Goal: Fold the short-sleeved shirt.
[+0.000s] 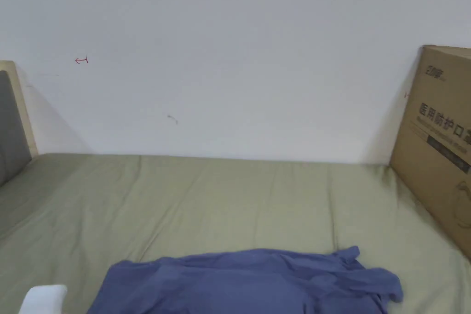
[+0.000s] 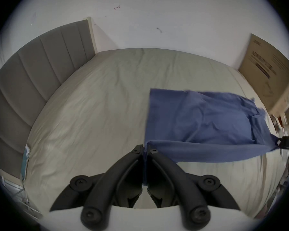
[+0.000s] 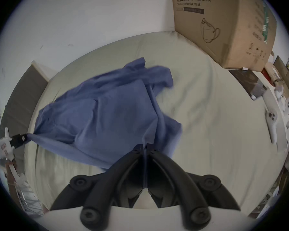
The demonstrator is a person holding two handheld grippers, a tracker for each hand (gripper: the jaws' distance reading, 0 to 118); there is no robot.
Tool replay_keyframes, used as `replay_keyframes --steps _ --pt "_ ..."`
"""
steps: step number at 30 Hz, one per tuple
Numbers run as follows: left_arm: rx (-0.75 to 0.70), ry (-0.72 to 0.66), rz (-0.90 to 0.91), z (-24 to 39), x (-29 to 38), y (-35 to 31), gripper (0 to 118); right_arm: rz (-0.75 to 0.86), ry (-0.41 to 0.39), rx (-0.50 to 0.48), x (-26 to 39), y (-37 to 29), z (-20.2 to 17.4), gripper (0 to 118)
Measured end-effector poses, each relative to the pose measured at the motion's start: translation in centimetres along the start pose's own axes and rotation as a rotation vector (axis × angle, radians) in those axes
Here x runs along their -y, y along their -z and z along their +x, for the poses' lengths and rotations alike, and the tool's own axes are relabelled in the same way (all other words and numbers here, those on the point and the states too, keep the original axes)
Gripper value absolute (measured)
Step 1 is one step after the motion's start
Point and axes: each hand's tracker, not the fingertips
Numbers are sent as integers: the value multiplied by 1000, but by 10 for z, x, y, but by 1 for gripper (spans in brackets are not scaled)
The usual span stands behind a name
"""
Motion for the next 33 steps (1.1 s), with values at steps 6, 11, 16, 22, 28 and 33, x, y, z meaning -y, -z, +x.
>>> replay_keyframes --steps 6,11,16,22,28,33 --pt "-17 16 -26 -19 114 -92 2 -47 65 -10 103 -84 16 2" --pt "-61 81 -91 -36 187 -131 2 -78 82 -29 179 -129 26 2" --pt "-25 13 -98 -46 209 -144 18 -107 173 -37 228 -133 41 2" --pt "-40 29 -67 -43 200 -149 97 -43 108 57 222 -135 31 47" --pt "91 -36 17 -42 199 -182 71 61 49 -19 213 -167 15 60" --pt "22 -22 -9 -46 215 -181 0 65 76 -66 227 -164 11 0"
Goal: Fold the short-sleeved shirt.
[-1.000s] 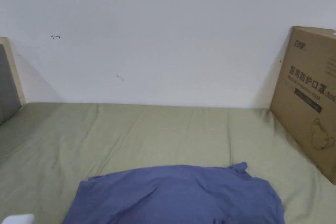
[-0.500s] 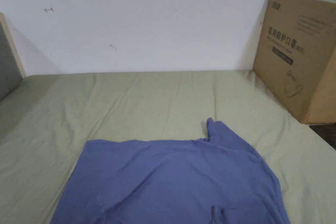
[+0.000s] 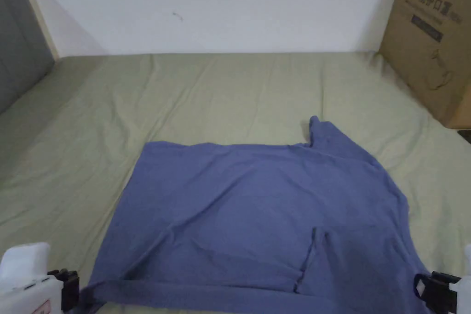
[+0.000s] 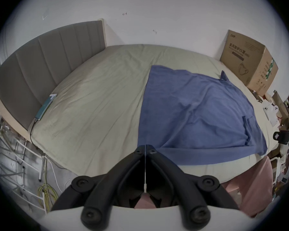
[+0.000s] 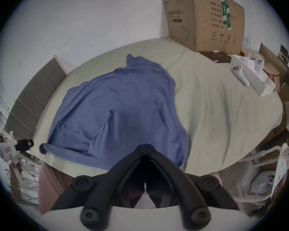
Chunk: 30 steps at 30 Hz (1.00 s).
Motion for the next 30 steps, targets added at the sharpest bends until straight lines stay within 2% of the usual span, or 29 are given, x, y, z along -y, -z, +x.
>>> replay_keyframes --steps 3,4,6,7,8,10,11,12,13,14,15,19,21,22,23,24,25,26,27,29,30 --pt "44 -87 -2 -14 7 0 1 -27 -7 8 5 -3 -17 0" --pt "55 -98 -3 -16 7 3 15 -32 -9 13 8 -3 -18 0" --pt "58 -99 -29 -21 6 11 75 -45 -5 16 7 3 -18 0" --pt "55 -99 -52 -22 5 19 100 -54 6 12 8 4 -18 0" --pt "53 -96 -48 -21 5 26 106 -63 14 6 8 5 -18 0" --pt "41 -74 -91 -19 4 36 97 -71 28 5 8 10 -14 0" --pt "35 -60 -112 -18 6 40 89 -77 30 4 8 11 -14 0" --pt "48 -57 -119 -14 9 46 67 -80 31 4 9 11 -14 0" --pt "55 -59 -126 -14 13 51 24 -85 33 7 10 13 -12 0" --pt "69 -70 -169 -14 16 56 3 -93 35 11 10 15 -10 0" --pt "61 -71 -215 -12 19 60 3 -99 39 16 11 16 -9 0" --pt "56 -62 -159 -10 22 54 3 -93 40 3 11 12 0 0" --pt "72 -100 -156 -14 20 53 3 -87 8 14 8 12 0 0" --pt "80 -101 -154 -14 19 52 3 -93 -26 54 9 13 2 1" --pt "79 -100 -153 -13 19 52 3 -91 -37 68 8 15 3 17" --pt "75 -93 -152 -3 14 44 3 -100 -48 82 7 19 5 44" --pt "72 -80 -148 -1 14 42 3 -110 -50 86 7 23 7 81" --pt "73 -74 -145 1 14 40 3 -104 -49 80 8 27 9 86" --pt "74 -71 -144 2 14 40 3 -116 -52 74 8 33 14 86" --pt "73 -68 -144 5 14 38 3 -220 -5 31 9 48 22 83" --pt "72 -70 -145 5 14 38 3 -252 0 23 15 49 20 65"
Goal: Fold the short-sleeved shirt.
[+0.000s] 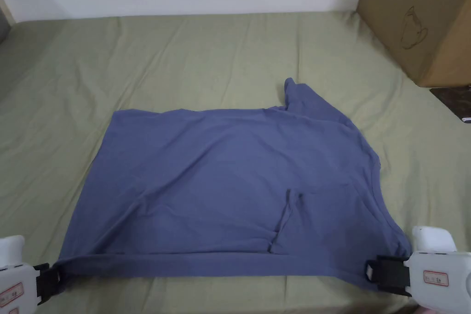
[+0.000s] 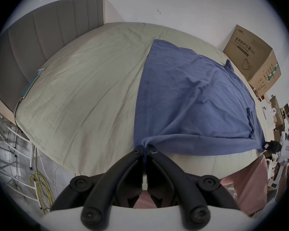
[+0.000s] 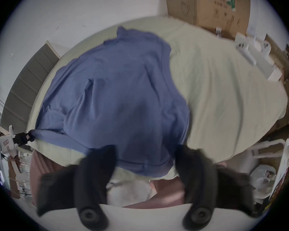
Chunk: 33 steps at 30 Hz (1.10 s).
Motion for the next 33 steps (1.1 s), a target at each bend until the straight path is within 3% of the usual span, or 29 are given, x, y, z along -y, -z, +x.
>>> replay_keyframes --steps 1,2,10,16,24,25,26,28,29,32,33 --pt "-2 -4 -5 0 0 0 3 7 -16 48 2 1 -2 16" --pt "-3 -6 -7 -2 0 0 3 22 -15 73 4 0 -4 5" --pt "-9 4 0 1 -11 -12 3 120 25 0 -15 -43 -6 5" --pt "-29 77 47 10 -59 -14 3 182 15 -22 -72 -55 -10 5" --pt "-73 160 27 32 -147 60 4 68 -8 70 -160 26 -10 5" --pt "-111 181 16 36 -150 70 17 26 -7 106 -167 40 -13 10" --pt "-151 196 -3 39 -151 77 39 11 -31 155 -170 48 -15 27" --pt "-143 182 -43 36 -150 85 97 26 -67 197 -165 51 -19 80" --pt "-126 169 -49 34 -148 83 109 42 -74 166 -164 47 -19 82" --pt "-55 125 -32 26 -134 64 106 101 -43 90 -150 19 -14 79" --pt "-46 118 -26 24 -128 57 99 129 -32 72 -144 9 -14 65"
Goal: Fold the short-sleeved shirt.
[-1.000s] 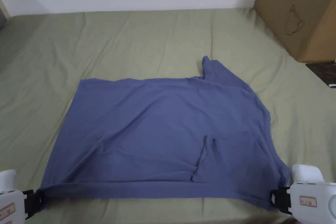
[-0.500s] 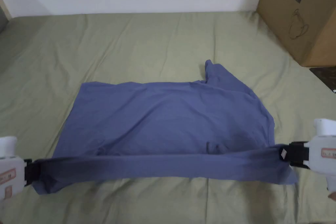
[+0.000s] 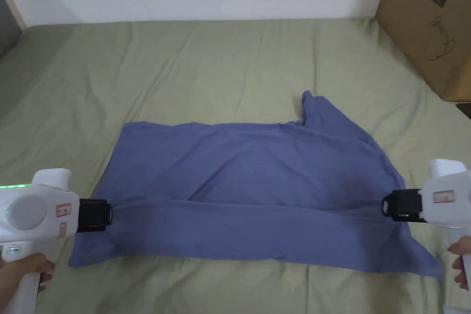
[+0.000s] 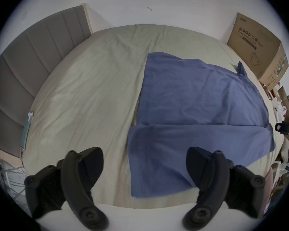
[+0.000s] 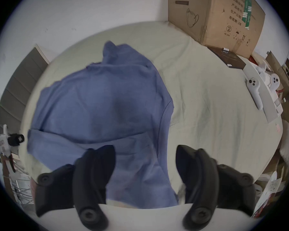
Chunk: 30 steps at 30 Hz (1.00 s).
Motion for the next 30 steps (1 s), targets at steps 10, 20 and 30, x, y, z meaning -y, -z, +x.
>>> replay_keyframes --steps 10,20,30 --pt "79 -126 66 -26 62 -19 52 18 32 -74 75 -33 -6 0" --pt "-17 -72 -24 -16 54 16 41 -17 124 -55 95 -29 12 8" --pt "21 -52 6 -11 43 -7 8 -145 149 47 71 44 32 49"
